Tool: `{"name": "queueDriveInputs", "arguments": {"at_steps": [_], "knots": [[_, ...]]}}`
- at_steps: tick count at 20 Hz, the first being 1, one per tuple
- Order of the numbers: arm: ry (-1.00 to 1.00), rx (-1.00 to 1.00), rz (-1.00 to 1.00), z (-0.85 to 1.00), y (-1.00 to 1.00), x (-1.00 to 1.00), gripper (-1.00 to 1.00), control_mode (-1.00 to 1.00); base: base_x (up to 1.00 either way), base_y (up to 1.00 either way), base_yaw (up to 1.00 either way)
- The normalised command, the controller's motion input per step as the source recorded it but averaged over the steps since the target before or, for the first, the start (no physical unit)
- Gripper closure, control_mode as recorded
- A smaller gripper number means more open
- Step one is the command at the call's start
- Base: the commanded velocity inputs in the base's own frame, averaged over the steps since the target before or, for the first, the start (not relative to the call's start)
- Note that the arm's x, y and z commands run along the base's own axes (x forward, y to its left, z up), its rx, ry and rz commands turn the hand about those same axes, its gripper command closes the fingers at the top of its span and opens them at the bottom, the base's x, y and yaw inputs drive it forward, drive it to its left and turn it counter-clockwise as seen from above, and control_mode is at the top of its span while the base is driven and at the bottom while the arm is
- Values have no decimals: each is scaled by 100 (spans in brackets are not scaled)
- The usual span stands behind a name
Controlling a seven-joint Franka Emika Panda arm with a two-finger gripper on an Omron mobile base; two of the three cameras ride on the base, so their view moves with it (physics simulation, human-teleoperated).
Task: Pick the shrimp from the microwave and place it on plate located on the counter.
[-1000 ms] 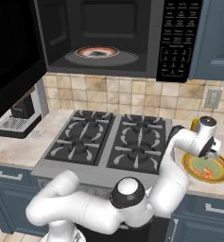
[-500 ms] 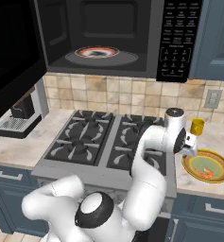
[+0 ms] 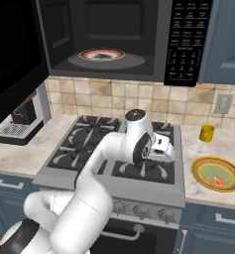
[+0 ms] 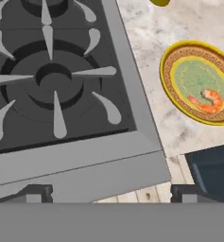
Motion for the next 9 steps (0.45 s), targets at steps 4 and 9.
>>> {"name": "queueDriveInputs", "arguments": {"at_steps": [4, 9], "knots": [[-7, -3, 8, 99, 99, -54, -100, -100, 0, 0, 0], [-16, 0, 3, 100, 93, -55, -100, -100, 0, 0, 0]]}}
